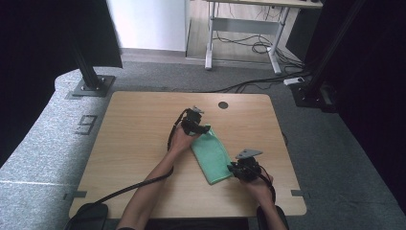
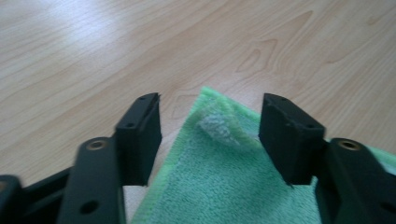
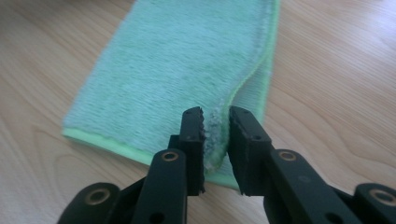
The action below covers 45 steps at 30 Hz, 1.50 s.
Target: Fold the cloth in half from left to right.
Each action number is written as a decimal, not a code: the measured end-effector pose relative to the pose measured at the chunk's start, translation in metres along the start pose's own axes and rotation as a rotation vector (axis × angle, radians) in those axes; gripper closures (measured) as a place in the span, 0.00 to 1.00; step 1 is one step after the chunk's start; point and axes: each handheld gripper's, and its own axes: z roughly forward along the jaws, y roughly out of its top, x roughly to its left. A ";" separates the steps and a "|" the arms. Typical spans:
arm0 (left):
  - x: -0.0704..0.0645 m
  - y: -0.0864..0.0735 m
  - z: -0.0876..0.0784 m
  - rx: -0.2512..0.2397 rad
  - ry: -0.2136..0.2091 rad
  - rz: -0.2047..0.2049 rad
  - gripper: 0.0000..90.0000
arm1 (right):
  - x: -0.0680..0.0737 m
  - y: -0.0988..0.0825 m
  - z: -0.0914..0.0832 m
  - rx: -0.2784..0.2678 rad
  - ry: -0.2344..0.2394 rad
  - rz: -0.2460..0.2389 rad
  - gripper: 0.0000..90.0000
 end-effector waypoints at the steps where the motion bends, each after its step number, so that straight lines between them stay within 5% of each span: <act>1: -0.001 0.000 -0.001 0.000 0.004 0.006 0.39 | -0.002 -0.001 -0.001 0.003 -0.008 0.003 0.79; 10: -0.001 -0.004 -0.025 -0.022 0.020 0.029 0.27 | -0.019 -0.002 -0.004 -0.031 -0.067 0.050 0.64; 19: 0.007 -0.026 -0.029 0.021 0.040 0.027 0.26 | -0.024 -0.008 0.012 0.050 -0.064 0.028 0.59; 25: 0.026 -0.036 -0.029 0.020 0.110 -0.031 0.26 | -0.021 -0.009 0.012 0.056 -0.050 0.033 0.59; 29: 0.040 -0.036 -0.026 0.046 0.164 -0.025 0.26 | -0.013 -0.008 0.013 0.067 -0.028 0.003 0.59; 32: 0.046 -0.040 -0.024 0.063 0.151 -0.029 0.26 | -0.008 -0.007 0.014 0.068 -0.016 -0.013 0.57; 37: 0.030 -0.047 -0.023 0.095 0.159 0.043 0.26 | -0.011 -0.009 0.014 0.058 0.001 0.017 0.54; 45: 0.004 -0.069 -0.040 0.095 0.095 0.069 0.26 | -0.012 -0.009 0.015 0.053 0.005 0.022 0.53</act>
